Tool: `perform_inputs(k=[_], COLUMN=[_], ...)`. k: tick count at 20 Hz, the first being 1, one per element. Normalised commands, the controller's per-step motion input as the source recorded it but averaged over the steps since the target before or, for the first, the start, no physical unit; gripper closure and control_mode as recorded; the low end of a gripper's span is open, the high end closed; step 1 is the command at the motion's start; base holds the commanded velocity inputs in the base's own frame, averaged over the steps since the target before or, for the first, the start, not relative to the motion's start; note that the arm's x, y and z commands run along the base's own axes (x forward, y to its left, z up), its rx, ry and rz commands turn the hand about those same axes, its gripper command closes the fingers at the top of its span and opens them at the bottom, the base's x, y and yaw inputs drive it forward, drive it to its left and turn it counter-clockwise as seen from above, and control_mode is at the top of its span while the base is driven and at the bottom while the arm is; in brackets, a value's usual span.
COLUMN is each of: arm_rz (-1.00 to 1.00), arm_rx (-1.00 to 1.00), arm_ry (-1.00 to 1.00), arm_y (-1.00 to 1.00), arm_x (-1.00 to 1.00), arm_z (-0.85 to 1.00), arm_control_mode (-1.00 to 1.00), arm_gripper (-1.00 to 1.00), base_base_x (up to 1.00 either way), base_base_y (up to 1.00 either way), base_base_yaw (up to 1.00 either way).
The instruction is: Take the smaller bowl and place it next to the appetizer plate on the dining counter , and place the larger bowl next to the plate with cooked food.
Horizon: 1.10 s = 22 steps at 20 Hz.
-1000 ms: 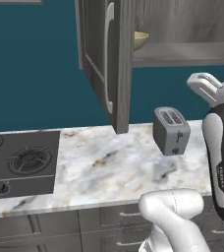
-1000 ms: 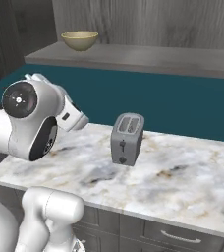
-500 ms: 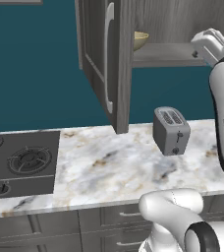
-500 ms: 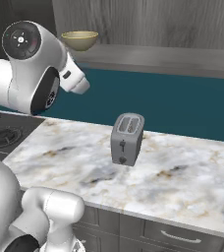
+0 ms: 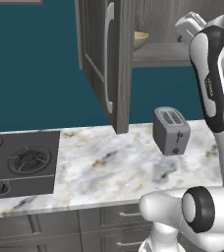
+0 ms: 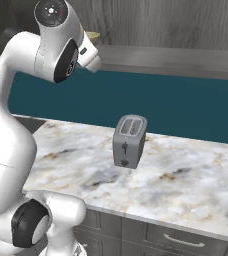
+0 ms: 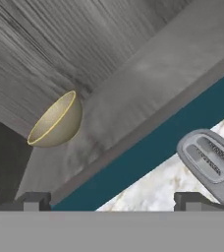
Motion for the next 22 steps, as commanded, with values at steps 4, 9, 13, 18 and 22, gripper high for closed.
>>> perform_inputs(k=[4, 9, 13, 18, 22], arm_rz=[0.1, 0.12, 0.12, 0.09, 0.06], arm_rx=[0.0, 0.0, 0.0, -0.08, -0.08], arm_ry=[0.0, 0.01, 0.07, 0.13, 0.05], arm_y=[0.3, 0.27, 0.0, 0.12, 0.14], arm_x=[1.0, 1.0, 0.91, 0.78, 0.78], arm_z=[0.0, 0.0, -0.01, 0.0, 0.0], arm_control_mode=[-1.0, -1.0, -1.0, -1.0, -1.0], arm_gripper=[-1.0, -1.0, -1.0, -1.0, -1.0], base_base_x=[0.0, 0.0, 0.0, 0.0, 0.0], base_base_y=[0.0, 0.0, 0.0, 0.0, 0.0], base_base_yaw=[0.0, 0.0, 0.0, 0.0, 0.0])
